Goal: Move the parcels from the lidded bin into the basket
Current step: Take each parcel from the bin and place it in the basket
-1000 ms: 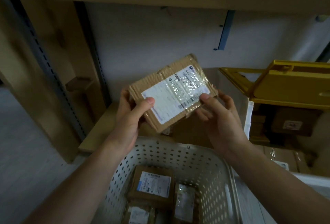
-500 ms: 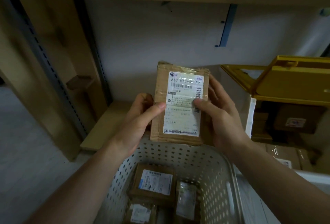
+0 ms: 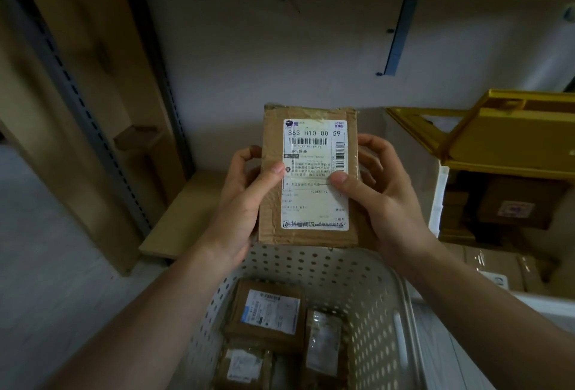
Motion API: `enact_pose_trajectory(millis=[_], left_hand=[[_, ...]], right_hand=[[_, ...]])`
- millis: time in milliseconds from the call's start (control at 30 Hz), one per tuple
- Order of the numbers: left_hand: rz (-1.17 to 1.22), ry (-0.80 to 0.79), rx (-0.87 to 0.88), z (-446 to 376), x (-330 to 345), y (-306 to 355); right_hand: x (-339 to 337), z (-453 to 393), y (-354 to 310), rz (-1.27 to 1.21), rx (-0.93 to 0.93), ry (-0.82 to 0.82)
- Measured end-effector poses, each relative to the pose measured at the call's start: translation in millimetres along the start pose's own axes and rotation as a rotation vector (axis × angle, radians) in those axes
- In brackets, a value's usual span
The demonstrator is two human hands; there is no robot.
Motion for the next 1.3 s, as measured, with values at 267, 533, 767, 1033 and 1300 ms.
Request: enact_pose_trajectory(millis=[267,533,767,1033,1300], left_hand=[[0.023,0.027,-0.015,1.6,-1.9,1.0],[0.009,0.033,-0.015,0.8,-5.1,1.2],[0.0,0.055,0.096,1.1,-9.6,12.3],[-0.028,-0.009,0.128,-1.0,-21.0,17.3],[-0.041,-0.038,0.109,1.0,-29.5,16.3]], right_hand=[[0.3,0.5,-2.0,0.005,0.007,-0.031],[-0.3,0.7,-1.2,-0.015,0.026,-0.051],[2.6,-2.0,-11.9,-0.073,-0.037,-0.072],[4.8,-3.9,-11.7,-0.161,-0.015,-0.11],[7.7,-1.3,-6.3,-0.135,-0.038,-0.075]])
Point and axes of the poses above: each hand's wrist, its own z-axis away from the middle knuckle, its own x-axis out of the palm, y = z × x, the point moved 4 cm from there along -z, towards the middle knuckle, and after that the axes turned 7 degrees about y, right-handed, at the moved point
